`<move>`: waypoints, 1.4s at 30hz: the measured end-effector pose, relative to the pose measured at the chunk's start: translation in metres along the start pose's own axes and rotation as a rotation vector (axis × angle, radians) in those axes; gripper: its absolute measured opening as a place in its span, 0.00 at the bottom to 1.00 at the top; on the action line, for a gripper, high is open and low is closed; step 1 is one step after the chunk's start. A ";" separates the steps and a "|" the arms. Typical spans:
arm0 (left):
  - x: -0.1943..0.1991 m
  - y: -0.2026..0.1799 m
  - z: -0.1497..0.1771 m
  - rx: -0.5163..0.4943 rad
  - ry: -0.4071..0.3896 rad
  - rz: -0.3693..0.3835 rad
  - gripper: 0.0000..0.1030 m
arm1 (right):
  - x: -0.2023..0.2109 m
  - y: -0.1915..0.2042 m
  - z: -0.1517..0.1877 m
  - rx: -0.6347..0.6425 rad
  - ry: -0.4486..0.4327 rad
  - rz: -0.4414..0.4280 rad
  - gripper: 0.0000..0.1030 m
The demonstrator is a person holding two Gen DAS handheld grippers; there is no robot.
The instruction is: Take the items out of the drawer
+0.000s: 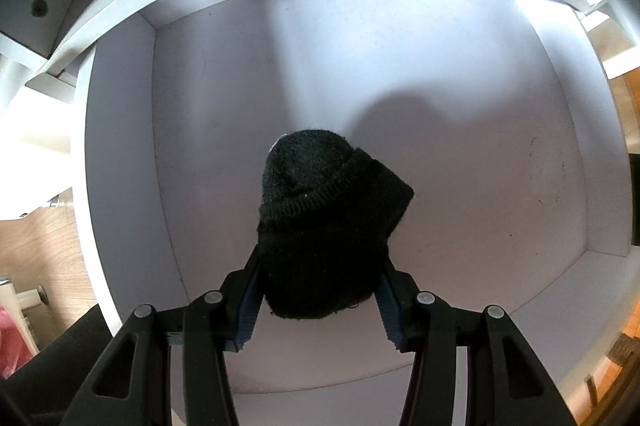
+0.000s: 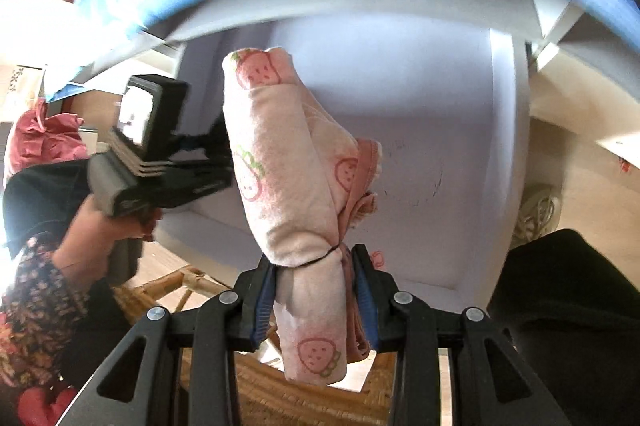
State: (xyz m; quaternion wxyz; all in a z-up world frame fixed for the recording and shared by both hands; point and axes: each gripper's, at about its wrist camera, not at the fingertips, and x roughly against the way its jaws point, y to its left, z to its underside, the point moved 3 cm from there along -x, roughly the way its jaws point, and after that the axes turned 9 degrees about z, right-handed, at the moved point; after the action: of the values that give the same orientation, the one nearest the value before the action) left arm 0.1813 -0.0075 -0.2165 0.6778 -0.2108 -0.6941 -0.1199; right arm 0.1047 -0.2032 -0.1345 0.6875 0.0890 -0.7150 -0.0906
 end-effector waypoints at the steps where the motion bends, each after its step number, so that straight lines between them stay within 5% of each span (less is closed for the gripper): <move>1: 0.001 0.001 0.000 0.000 0.000 0.002 0.49 | 0.010 0.000 0.000 0.004 -0.013 -0.005 0.35; 15: 0.004 0.006 -0.006 -0.003 -0.001 0.012 0.49 | 0.122 0.015 -0.002 0.023 -0.127 -0.066 0.35; 26: 0.011 0.006 -0.009 -0.008 -0.006 0.028 0.49 | 0.226 0.026 -0.088 -0.002 -0.315 -0.108 0.35; 32: 0.007 0.007 -0.003 -0.010 -0.010 0.032 0.49 | 0.235 0.033 -0.142 -0.091 -0.359 -0.106 0.35; 42: 0.003 0.014 0.002 -0.002 -0.022 0.055 0.49 | 0.189 0.018 -0.210 -0.331 -0.305 -0.004 0.35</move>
State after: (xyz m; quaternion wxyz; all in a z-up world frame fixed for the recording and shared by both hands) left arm 0.1856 0.0058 -0.2151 0.6727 -0.2317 -0.6955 -0.0999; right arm 0.3073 -0.2347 0.0606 0.5763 -0.0383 -0.7860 -0.2206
